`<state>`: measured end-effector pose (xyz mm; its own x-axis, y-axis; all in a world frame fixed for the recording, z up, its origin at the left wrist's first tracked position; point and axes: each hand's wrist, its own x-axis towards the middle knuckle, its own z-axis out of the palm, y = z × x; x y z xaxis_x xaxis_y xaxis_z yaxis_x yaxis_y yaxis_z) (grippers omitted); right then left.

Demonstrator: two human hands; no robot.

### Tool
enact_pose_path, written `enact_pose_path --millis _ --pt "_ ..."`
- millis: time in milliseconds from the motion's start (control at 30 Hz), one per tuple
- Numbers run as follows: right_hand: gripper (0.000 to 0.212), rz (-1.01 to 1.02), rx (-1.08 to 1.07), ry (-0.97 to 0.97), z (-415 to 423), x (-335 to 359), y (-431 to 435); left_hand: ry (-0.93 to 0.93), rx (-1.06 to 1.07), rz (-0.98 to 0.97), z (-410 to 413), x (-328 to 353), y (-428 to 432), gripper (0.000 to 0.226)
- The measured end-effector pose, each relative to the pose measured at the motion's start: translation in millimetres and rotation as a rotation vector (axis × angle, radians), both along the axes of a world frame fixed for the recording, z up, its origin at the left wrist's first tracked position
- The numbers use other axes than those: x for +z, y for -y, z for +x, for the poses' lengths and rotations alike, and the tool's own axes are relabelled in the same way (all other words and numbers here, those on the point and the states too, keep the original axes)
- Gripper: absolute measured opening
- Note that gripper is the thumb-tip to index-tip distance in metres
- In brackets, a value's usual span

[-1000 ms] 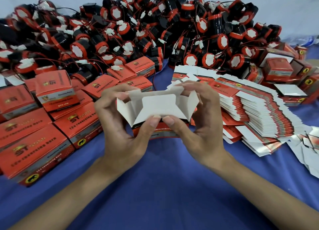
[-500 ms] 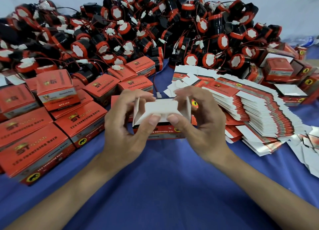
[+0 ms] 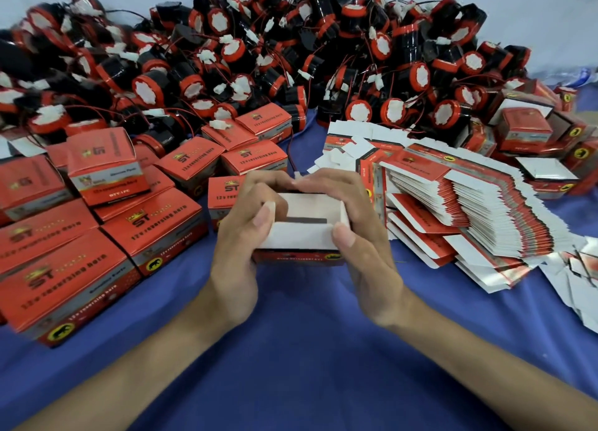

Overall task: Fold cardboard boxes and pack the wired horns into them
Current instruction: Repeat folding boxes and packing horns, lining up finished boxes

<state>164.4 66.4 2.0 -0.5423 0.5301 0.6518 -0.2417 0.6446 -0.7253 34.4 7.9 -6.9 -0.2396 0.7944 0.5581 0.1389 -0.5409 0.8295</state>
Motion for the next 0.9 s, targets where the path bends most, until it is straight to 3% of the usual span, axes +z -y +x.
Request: enact_pose_path --millis 133,333,533,667,800,900 --pt "0.039 -0.115 0.111 -0.014 0 -3 -1 0.038 0.017 -0.027 0 2 -2 0.025" --pt "0.015 -0.238 0.118 -0.083 -2 1 -6 0.098 0.020 -0.029 4 8 -2 0.022" --pt "0.021 -0.393 0.167 -0.060 2 11 -2 0.133 0.052 -0.086 3 11 -3 0.024" --pt "0.024 -0.452 0.122 -0.069 1 9 -1 0.116 0.065 -0.090 0 8 -4 0.043" --pt "0.021 -0.448 0.038 -0.021 -1 13 0 0.136 0.048 -0.077 0 14 -2 0.038" --pt "0.033 -0.410 0.008 0.025 -1 14 -1 0.182 0.023 -0.114 -3 18 -4 0.039"
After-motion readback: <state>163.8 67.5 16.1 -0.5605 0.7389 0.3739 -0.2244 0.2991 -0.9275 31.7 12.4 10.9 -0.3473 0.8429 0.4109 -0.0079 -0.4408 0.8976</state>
